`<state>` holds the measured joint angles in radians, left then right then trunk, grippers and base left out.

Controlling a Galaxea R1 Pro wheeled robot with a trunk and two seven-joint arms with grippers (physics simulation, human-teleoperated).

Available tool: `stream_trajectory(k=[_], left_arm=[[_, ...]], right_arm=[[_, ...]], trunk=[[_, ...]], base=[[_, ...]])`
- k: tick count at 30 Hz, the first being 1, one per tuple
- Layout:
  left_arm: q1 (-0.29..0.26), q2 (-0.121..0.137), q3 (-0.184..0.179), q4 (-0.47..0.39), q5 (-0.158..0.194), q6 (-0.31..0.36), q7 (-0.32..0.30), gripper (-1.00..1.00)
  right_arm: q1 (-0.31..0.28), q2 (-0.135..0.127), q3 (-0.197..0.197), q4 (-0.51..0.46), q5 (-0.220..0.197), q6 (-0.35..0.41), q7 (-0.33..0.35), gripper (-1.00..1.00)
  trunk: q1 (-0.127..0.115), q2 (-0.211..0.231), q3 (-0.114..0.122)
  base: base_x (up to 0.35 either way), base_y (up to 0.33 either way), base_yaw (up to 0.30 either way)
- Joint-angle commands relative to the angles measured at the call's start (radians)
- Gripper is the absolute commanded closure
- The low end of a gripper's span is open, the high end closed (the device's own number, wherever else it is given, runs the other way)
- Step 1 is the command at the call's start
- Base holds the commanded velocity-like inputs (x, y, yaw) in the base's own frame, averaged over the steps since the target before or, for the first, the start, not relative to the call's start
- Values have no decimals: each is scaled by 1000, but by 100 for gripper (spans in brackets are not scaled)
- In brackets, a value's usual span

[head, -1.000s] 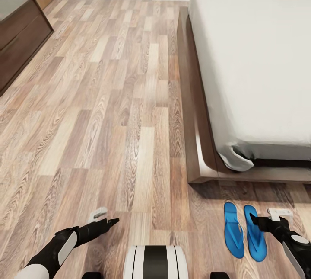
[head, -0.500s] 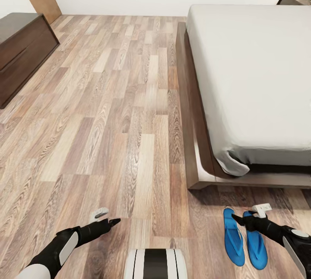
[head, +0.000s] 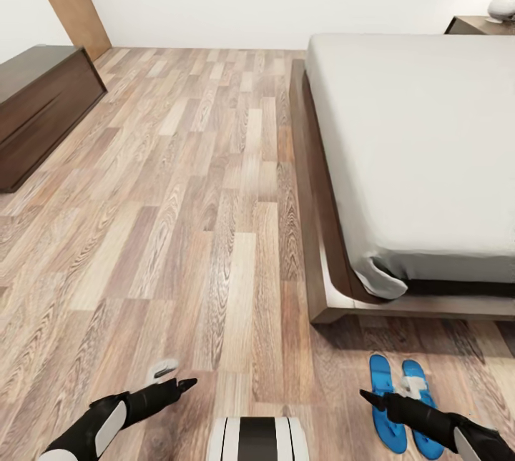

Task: In the bedroom, move the book from the bed onto either nightstand, and place the two sandals side by side next to the bed.

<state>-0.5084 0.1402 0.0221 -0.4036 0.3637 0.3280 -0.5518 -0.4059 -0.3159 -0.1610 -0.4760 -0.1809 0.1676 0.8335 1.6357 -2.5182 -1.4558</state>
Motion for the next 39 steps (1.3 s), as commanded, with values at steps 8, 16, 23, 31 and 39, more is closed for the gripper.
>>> stream_trajectory(k=[8,16,23,31,39], left_arm=[[1,7,2,80,10,-88,-3,-100],[1,7,2,98,11,-93,-2,-100],[1,4,1,110,11,-131,-1,-100],[1,-25,0,141,6,-159,9,-100],[1,-58,-2,227,3,-240,87,-100]], right_arm=[[0,7,-3,151,-106,-3,73,-100],[0,9,-2,204,-106,-105,70,-100],[0,10,-2,211,-103,-108,68,-100],[-1,34,2,266,-100,-108,34,-100],[0,172,5,287,11,-159,-223,-100]], trunk=[[-4,2,31],[-7,4,61],[-11,5,89],[-14,7,119],[-18,9,150]], base=[[0,0,0],[0,0,0],[0,0,0],[0,0,0],[0,0,0]])
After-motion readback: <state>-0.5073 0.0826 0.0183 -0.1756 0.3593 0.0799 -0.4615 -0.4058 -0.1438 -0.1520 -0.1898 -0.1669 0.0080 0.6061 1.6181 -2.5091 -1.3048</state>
